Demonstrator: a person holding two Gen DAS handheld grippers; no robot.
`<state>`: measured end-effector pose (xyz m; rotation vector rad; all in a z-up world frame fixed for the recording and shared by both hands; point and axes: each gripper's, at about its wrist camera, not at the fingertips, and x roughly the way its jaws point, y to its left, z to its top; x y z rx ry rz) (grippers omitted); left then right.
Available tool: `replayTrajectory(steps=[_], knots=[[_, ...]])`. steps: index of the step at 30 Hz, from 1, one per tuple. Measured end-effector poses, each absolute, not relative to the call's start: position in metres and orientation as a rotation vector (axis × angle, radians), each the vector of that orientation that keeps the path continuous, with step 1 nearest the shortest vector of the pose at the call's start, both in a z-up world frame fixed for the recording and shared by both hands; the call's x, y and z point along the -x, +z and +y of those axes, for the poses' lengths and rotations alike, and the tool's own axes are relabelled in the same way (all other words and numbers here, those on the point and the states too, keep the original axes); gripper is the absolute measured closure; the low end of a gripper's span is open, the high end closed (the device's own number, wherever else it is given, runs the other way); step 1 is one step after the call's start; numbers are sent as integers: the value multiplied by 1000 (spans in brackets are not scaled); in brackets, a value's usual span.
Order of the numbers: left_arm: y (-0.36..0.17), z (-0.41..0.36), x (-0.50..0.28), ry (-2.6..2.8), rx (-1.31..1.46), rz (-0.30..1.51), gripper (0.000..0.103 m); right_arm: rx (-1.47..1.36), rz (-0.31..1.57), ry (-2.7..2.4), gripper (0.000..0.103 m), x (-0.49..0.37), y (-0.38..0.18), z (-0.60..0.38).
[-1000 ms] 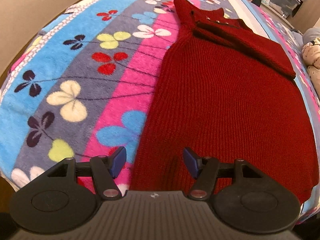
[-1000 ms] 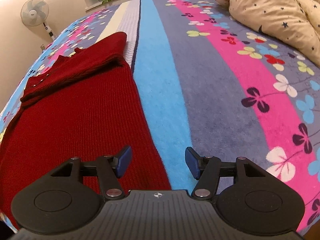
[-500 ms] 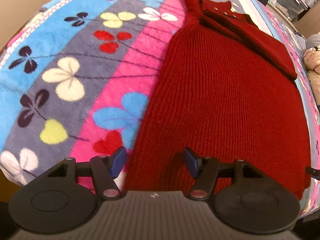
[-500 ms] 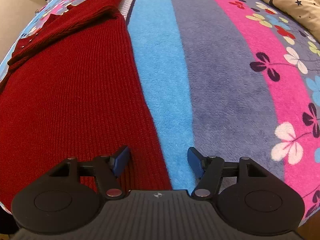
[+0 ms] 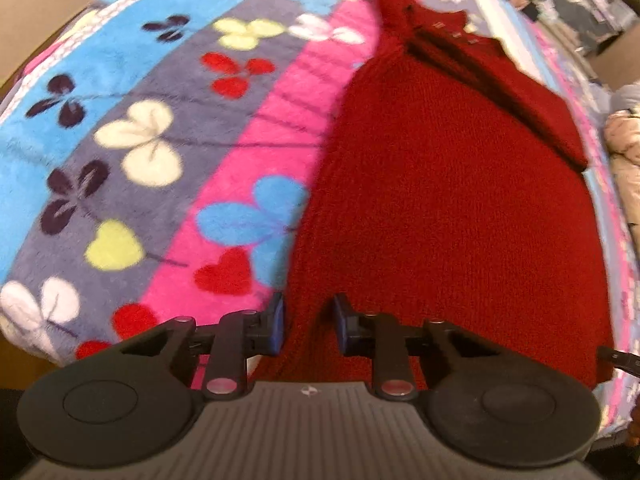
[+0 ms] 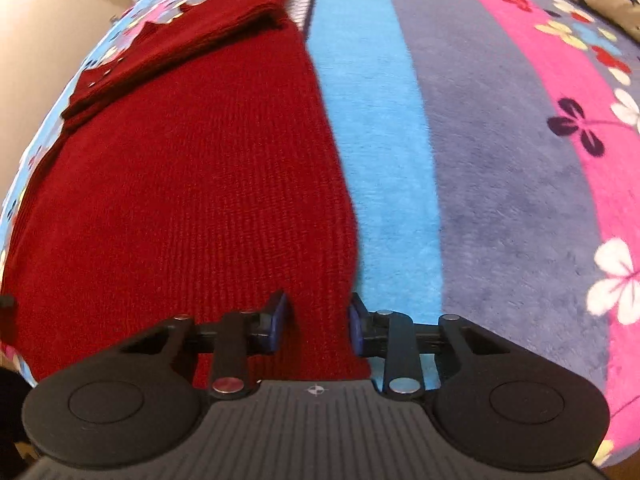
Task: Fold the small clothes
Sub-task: 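Grasp the sweater hem with the left tool while the right tool grasps the hem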
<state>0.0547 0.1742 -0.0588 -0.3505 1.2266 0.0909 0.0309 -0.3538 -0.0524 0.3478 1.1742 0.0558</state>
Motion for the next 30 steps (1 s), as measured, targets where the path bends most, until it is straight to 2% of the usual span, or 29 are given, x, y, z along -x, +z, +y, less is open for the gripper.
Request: replayTrajectory(steps=[5, 6, 7, 8, 10, 12, 16, 19, 23, 24, 26, 27, 28, 30], knots=[[-62, 167, -56, 68, 294, 1244, 74, -315, 1180, 72, 63, -31, -53, -346], [-60, 167, -54, 67, 292, 1231, 86, -306, 1180, 77, 63, -31, -53, -344], [-56, 169, -51, 73, 308, 1202, 90, -299, 1179, 79, 64, -31, -52, -343], [-50, 171, -48, 77, 326, 1164, 90, -301, 1175, 81, 66, -31, -50, -343], [-41, 170, -42, 61, 321, 1115, 90, -337, 1143, 84, 77, -29, -44, -348], [-43, 168, -42, 39, 320, 1127, 90, -377, 1093, 94, 78, -28, -38, -355], [-56, 159, -45, 16, 281, 1211, 85, -368, 1125, 70, 76, -30, -44, -356], [-59, 156, -46, 11, 250, 1224, 85, -318, 1176, 79, 69, -31, -52, -347], [-62, 158, -47, 21, 254, 1226, 84, -308, 1175, 81, 68, -31, -52, -343], [-61, 159, -47, 21, 258, 1220, 88, -308, 1175, 83, 68, -31, -52, -344], [-57, 160, -45, 12, 264, 1197, 90, -305, 1168, 85, 71, -31, -51, -344], [-54, 160, -44, 4, 266, 1183, 90, -304, 1159, 87, 78, -31, -50, -345], [-50, 159, -43, -8, 270, 1168, 90, -310, 1143, 93, 81, -30, -48, -345], [-45, 158, -41, -30, 278, 1142, 90, -334, 1093, 105, 83, -26, -41, -348]])
